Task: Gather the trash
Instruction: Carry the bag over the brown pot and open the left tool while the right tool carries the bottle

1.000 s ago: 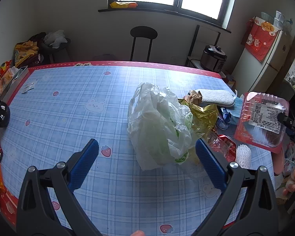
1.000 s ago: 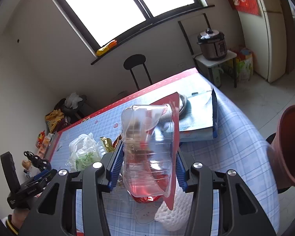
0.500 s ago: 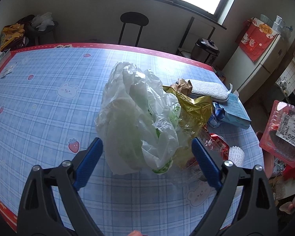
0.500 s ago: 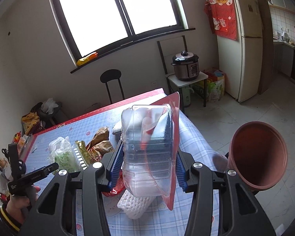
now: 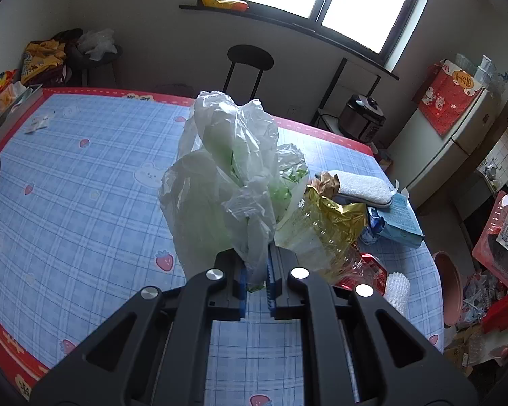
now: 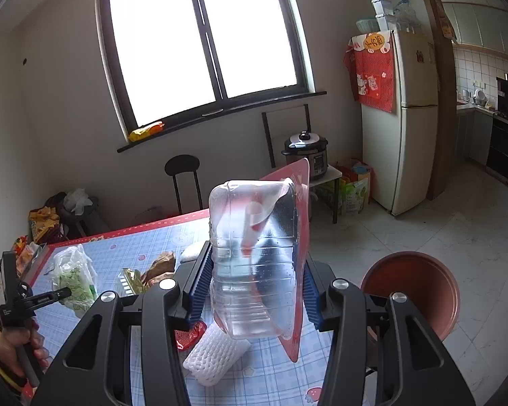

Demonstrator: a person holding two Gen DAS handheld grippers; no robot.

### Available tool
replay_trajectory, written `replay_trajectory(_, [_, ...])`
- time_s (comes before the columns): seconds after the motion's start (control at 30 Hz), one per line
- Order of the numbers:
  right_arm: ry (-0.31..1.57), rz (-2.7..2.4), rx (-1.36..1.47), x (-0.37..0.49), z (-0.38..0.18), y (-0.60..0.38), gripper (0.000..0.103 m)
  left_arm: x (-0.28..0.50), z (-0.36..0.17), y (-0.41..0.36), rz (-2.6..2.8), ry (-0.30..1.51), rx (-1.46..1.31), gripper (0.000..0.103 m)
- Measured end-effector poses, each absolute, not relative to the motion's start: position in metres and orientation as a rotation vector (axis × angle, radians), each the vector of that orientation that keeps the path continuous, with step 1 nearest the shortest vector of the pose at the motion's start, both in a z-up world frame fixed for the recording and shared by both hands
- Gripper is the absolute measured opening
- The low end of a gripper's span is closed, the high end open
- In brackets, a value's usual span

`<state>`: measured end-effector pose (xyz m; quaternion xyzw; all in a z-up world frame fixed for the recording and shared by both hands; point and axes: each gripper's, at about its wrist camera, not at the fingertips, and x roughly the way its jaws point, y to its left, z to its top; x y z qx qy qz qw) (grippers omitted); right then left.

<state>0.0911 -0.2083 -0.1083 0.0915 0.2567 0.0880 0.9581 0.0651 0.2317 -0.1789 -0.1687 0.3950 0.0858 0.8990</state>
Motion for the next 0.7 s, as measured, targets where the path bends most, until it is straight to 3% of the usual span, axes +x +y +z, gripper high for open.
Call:
replay_trajectory(0.3, [0.406,0.116,0.172,0.065,-0.081,-0.268,0.047,0.060,-0.091,0.161,0.059,0.695,-0.244,0.013])
replay_trajectory(0.7, [0.378,-0.086,0.189,0.014,-0.081,-0.401,0.047,0.115,-0.063,-0.077,-0.373,0.678,-0.141,0.013])
